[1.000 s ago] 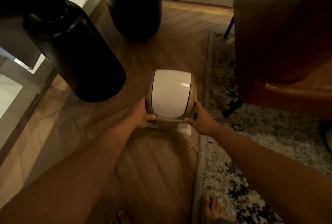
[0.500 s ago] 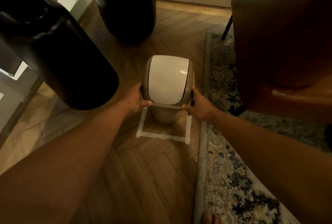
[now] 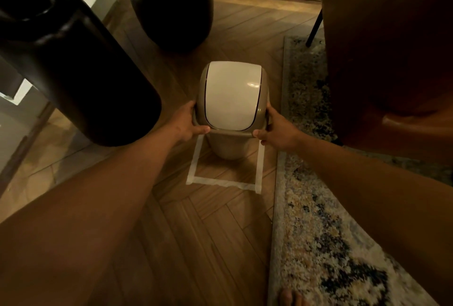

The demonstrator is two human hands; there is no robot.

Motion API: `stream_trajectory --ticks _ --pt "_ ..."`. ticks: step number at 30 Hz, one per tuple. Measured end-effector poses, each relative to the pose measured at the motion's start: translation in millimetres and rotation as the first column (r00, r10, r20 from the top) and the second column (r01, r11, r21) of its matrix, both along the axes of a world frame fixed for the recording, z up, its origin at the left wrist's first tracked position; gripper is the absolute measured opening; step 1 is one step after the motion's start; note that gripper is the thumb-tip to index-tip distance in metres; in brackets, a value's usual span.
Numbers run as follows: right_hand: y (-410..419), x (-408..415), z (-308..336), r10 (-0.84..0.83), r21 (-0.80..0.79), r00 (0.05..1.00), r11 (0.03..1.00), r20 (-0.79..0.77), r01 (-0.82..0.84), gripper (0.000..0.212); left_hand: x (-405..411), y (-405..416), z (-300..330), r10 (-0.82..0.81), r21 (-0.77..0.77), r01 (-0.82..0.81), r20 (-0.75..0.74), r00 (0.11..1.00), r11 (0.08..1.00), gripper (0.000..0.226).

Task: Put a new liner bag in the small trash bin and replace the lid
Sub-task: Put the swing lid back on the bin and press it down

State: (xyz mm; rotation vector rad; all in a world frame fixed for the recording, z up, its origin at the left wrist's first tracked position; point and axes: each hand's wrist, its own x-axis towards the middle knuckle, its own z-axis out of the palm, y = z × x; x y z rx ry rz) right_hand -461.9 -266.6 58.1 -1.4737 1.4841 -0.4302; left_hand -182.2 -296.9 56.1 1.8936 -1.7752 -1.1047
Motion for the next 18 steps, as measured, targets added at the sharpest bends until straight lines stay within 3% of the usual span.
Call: stream_trajectory --ticks 9,18 --pt "-6 -8 6 0.023 0.009 0.999 1.000 0.043 -0.024 0.102 -6 -2 1 -0.003 -0.027 0.005 0.067 0.998 1.000 0.093" --pt "4 -3 8 -0.005 0.035 1.000 0.999 0.006 0.004 0.108 -6 14 4 -0.006 0.022 0.005 0.041 0.999 1.000 0.094"
